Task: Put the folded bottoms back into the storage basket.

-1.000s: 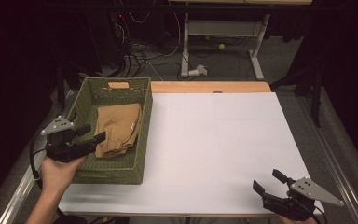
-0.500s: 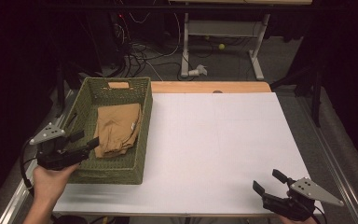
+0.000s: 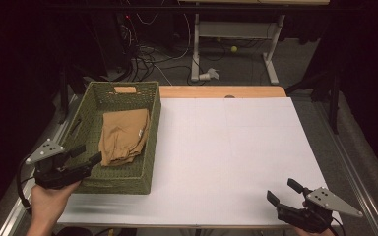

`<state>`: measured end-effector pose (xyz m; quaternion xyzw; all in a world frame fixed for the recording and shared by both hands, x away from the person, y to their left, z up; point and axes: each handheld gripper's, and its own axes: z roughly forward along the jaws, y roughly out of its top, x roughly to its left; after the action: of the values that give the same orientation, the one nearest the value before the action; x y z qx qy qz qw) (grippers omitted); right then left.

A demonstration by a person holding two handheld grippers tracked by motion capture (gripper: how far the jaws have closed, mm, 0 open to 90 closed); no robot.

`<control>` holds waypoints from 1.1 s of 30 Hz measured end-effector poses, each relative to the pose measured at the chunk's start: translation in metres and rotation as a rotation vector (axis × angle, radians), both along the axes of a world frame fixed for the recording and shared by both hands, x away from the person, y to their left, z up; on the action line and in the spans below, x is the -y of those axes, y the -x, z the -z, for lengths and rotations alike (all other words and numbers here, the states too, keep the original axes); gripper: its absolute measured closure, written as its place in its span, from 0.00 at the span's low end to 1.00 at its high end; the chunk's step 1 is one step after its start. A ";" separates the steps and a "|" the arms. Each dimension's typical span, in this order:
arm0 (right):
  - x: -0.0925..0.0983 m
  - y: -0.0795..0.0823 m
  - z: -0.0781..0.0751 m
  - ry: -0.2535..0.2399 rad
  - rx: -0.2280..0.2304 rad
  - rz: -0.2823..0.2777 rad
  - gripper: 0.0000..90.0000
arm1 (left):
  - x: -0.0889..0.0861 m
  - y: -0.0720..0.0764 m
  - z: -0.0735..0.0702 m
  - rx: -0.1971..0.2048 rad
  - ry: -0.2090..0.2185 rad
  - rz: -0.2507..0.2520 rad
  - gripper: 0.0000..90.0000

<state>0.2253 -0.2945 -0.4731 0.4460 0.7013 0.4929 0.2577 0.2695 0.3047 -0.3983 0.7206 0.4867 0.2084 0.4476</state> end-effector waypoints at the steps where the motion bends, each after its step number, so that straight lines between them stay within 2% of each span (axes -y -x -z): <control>1: 0.000 0.000 0.000 0.001 -0.001 0.000 0.21 | 0.000 0.001 0.001 0.001 0.000 0.001 0.36; 9: 0.000 0.000 0.000 0.001 -0.001 0.000 0.21 | 0.000 0.011 0.006 0.010 -0.004 -0.002 0.36; 13: -0.001 0.000 0.000 0.001 -0.001 0.000 0.21 | 0.002 0.016 0.010 0.019 -0.026 -0.004 0.35; 28: -0.001 0.000 0.000 0.000 0.001 0.000 0.21 | 0.001 0.037 0.024 0.051 -0.008 -0.023 0.35; 33: 0.000 0.000 0.000 0.000 0.002 0.000 0.21 | -0.001 0.048 0.032 0.069 -0.008 -0.048 0.35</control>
<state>0.2250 -0.2942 -0.4729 0.4454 0.7012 0.4932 0.2582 0.2217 0.3052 -0.4299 0.7028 0.4874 0.2458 0.4561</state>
